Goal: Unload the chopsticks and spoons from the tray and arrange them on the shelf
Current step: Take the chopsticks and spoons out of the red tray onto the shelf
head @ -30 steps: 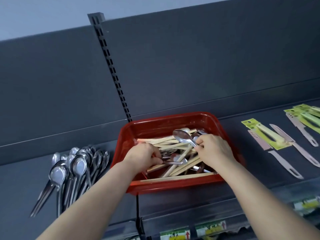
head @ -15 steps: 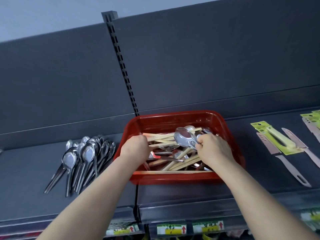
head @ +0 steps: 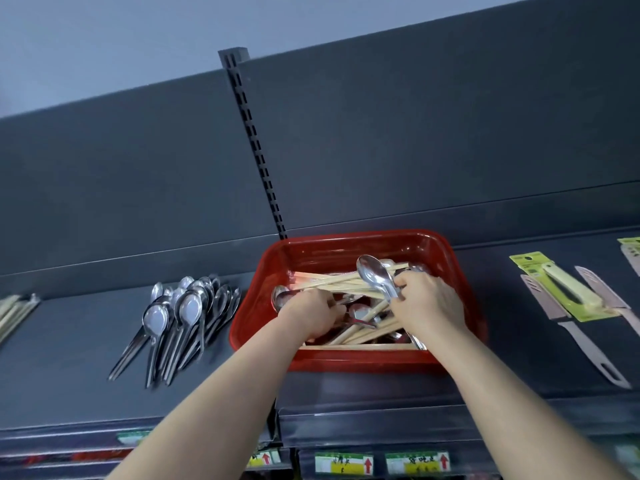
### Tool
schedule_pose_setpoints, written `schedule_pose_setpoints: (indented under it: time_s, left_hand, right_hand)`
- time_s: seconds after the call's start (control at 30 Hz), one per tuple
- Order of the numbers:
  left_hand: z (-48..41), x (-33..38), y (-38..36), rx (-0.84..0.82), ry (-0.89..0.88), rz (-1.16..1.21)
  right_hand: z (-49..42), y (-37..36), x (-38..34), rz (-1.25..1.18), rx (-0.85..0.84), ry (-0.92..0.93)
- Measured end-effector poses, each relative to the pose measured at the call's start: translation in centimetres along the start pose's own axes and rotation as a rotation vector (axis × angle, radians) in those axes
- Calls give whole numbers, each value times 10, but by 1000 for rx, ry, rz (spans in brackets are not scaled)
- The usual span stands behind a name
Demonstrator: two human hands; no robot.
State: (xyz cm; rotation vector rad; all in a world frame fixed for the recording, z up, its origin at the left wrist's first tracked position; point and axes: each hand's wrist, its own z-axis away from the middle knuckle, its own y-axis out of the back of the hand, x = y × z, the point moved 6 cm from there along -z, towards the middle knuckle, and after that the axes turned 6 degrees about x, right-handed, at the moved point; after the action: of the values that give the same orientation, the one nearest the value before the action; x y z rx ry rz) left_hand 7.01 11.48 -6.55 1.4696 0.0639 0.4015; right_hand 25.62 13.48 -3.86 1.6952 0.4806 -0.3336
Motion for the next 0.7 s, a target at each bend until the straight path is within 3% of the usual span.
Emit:
schedule_pose_setpoints:
  time_s: [0.2, 0.43, 0.7]
  left_hand:
    - [-5, -3, 8, 75, 88, 169]
    - [-2, -19, 43, 343, 82, 472]
    - [16, -99, 89, 468, 127, 527]
  right_hand:
    - [3, 8, -3, -47, 41, 28]
    - [-1, 13, -18, -132, 55, 23]
    - [-1, -15, -108, -226, 27, 108]
